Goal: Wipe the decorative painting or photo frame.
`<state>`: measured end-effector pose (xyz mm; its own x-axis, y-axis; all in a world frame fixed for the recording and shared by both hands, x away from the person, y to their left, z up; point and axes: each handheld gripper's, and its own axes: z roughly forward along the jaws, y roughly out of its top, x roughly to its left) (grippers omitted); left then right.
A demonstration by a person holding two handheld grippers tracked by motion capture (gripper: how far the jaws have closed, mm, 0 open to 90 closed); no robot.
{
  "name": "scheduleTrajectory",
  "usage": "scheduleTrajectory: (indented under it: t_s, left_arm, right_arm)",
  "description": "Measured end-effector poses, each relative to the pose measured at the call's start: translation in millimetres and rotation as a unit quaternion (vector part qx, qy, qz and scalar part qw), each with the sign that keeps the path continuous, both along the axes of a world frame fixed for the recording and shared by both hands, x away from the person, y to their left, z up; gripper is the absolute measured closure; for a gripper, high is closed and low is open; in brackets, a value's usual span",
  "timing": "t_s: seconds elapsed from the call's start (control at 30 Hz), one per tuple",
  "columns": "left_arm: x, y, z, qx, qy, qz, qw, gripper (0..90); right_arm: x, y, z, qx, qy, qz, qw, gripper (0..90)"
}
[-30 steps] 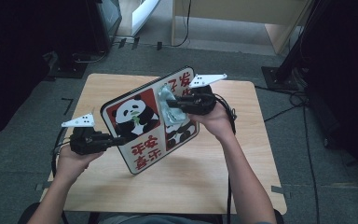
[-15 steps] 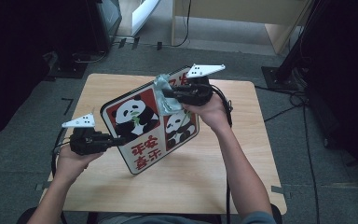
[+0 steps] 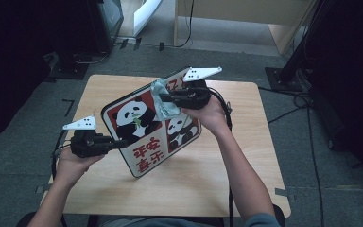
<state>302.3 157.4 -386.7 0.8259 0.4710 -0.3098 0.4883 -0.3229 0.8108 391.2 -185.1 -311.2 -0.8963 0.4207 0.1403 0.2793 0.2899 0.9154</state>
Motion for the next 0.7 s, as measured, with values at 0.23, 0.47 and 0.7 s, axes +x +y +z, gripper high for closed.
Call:
scheduleTrajectory:
  t_s: [0.23, 0.47, 0.7]
  left_arm:
    - [-0.1, 0.5, 0.2, 0.002, 0.0, 0.001, 1.0, 78.1]
    - [0.1, 0.1, 0.3, 0.002, -0.001, -0.001, 1.0, 78.0]
    - [0.9, -0.6, 0.3, 0.0, 0.0, -0.002, 1.0, 78.0]
  right_arm:
    - [-1.2, 2.2, -6.4, 0.003, -0.003, 0.007, 1.0, 80.6]
    - [-2.2, 2.0, -10.6, 0.002, 0.002, 0.012, 0.9999, 80.6]
    - [-4.2, -0.5, -16.0, -0.005, 0.004, 0.015, 0.9999, 80.6]
